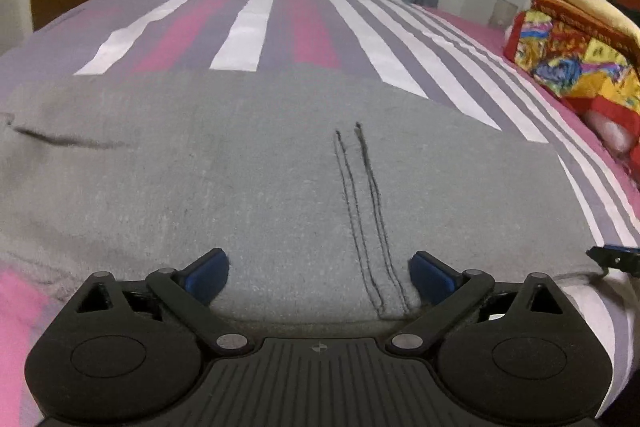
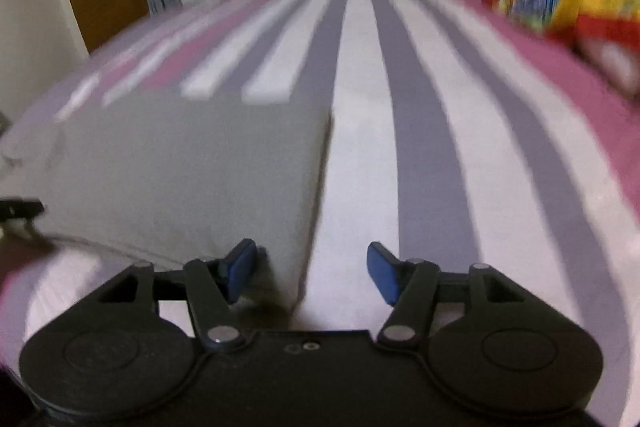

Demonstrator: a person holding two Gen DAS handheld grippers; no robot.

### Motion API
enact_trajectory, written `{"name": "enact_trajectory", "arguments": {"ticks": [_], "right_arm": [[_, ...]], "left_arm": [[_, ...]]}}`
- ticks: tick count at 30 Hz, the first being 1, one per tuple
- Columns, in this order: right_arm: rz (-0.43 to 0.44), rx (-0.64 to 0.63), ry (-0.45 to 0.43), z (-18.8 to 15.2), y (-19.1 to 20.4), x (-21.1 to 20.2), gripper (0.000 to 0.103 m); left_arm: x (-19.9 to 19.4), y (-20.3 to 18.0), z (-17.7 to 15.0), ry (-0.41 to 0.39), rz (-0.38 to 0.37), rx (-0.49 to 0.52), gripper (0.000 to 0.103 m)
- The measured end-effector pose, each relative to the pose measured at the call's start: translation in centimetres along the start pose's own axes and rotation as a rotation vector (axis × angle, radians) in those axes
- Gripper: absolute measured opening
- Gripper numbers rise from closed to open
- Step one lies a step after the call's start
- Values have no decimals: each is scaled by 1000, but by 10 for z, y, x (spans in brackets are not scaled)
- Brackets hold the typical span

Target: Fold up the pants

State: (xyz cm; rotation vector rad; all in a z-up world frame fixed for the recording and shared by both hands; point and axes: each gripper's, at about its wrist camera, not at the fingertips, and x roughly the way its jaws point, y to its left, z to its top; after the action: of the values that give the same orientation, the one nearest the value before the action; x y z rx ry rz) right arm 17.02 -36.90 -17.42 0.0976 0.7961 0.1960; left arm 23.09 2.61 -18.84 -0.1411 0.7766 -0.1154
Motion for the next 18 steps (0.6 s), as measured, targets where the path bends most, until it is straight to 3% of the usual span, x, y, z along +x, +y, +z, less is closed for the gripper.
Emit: {"name": "enact_trajectory", "arguments": {"ticks": [4, 18], "right_arm": [[-3, 38, -7, 1, -2, 6, 72], [11, 63, -13, -4, -3, 3, 74]], "left_arm": [[2, -4, -1, 3, 17, -2, 98], [1, -7, -6, -18, 28, 18, 99]]}}
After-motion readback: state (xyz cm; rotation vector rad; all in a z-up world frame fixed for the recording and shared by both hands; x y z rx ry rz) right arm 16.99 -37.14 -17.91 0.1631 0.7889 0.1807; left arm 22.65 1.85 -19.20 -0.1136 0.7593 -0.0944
